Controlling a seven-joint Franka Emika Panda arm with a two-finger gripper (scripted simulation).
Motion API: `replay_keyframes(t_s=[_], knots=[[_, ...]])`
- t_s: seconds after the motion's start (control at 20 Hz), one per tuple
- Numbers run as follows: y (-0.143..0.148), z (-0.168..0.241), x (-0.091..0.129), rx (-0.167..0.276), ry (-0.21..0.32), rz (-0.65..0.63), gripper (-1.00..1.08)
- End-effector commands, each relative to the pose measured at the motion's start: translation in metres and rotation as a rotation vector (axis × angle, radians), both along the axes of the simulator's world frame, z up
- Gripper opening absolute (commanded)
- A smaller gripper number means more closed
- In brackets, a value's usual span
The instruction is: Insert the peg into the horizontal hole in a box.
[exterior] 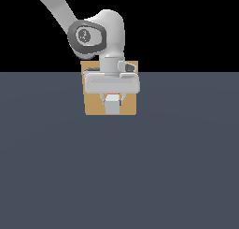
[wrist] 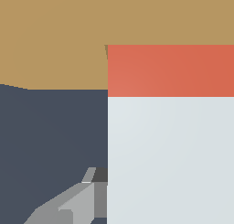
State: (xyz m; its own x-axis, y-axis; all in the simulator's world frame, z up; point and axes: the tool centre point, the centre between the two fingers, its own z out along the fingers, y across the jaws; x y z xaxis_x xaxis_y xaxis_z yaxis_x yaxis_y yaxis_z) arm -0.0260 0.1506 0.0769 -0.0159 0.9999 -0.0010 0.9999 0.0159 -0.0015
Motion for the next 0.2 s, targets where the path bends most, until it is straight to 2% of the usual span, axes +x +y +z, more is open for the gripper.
replay_keyframes(t_s=[0.0, 0.15], knots=[[0.0108, 0.0027, 0.0018, 0.001, -0.005, 0.0, -1.0], [0.0145, 0.0026, 0.0019, 0.001, -0.005, 0.0, -1.0]])
